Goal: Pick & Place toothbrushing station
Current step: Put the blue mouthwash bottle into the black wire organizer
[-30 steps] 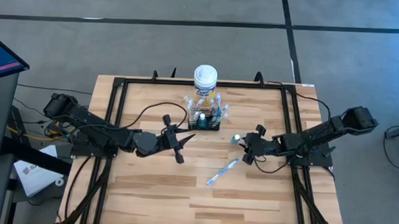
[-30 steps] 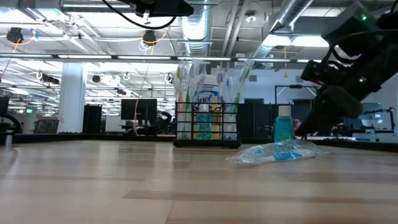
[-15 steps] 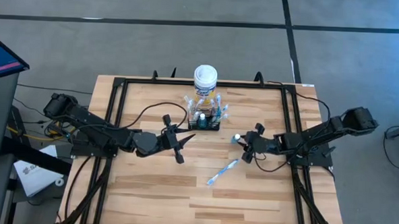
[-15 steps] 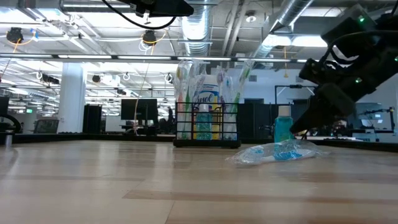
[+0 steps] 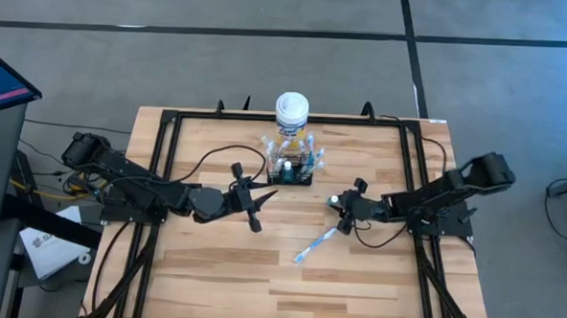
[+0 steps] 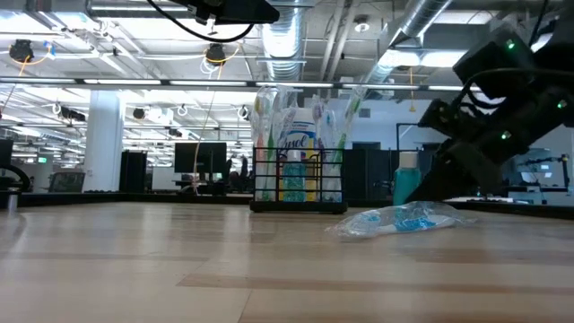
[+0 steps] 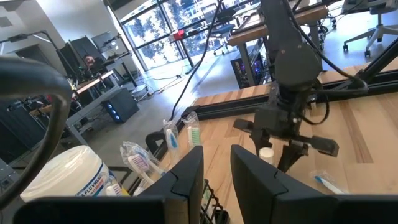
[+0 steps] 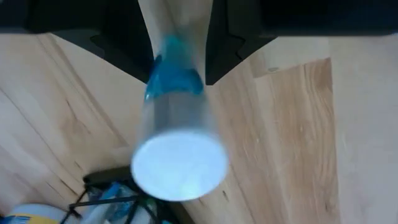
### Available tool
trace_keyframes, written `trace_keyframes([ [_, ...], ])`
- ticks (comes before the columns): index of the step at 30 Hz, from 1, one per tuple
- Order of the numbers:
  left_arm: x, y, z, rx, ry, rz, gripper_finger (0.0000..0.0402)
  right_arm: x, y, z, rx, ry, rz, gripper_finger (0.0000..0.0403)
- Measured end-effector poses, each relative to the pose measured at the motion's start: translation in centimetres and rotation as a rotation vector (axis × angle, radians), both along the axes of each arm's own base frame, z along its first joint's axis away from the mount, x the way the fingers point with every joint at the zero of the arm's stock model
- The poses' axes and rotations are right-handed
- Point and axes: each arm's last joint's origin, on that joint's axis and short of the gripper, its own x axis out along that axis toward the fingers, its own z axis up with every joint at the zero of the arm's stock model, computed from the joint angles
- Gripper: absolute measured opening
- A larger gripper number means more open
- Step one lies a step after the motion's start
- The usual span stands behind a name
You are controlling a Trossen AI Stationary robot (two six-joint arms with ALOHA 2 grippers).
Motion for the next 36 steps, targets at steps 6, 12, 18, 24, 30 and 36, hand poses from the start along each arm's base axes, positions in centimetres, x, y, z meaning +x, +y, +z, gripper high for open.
trace_keyframes([
  [6, 0.0, 0.0, 0.0, 0.0, 0.0, 0.0, 0.0076, 0.7, -0.4, -1.4, -0.011, -0.003, -0.015, 0.0109],
  [12, 0.0, 0.0, 0.0, 0.0, 0.0, 0.0, 0.0076, 1.2, -0.6, -1.9, -0.005, -0.026, -0.021, 0.0048],
  [18, 0.0, 0.0, 0.0, 0.0, 0.0, 0.0, 0.0076, 1.2, -0.4, -1.5, 0.013, -0.038, 0.019, 0.0048],
  [24, 0.0, -0.1, 0.0, -0.008, -0.001, -0.033, 0.0076, 1.7, -0.2, -0.2, 0.051, -0.106, 0.058, 0.0048],
  [30, 0.2, -0.4, 0.0, -0.093, -0.021, -0.188, 0.0076, 2.9, 0.3, 1.7, 0.079, -0.177, 0.109, 0.0048],
  [36, 0.3, -0.3, 0.0, -0.135, -0.029, -0.237, 0.0076, 4.6, 1.5, 3.5, 0.077, -0.128, 0.146, 0.0048],
])
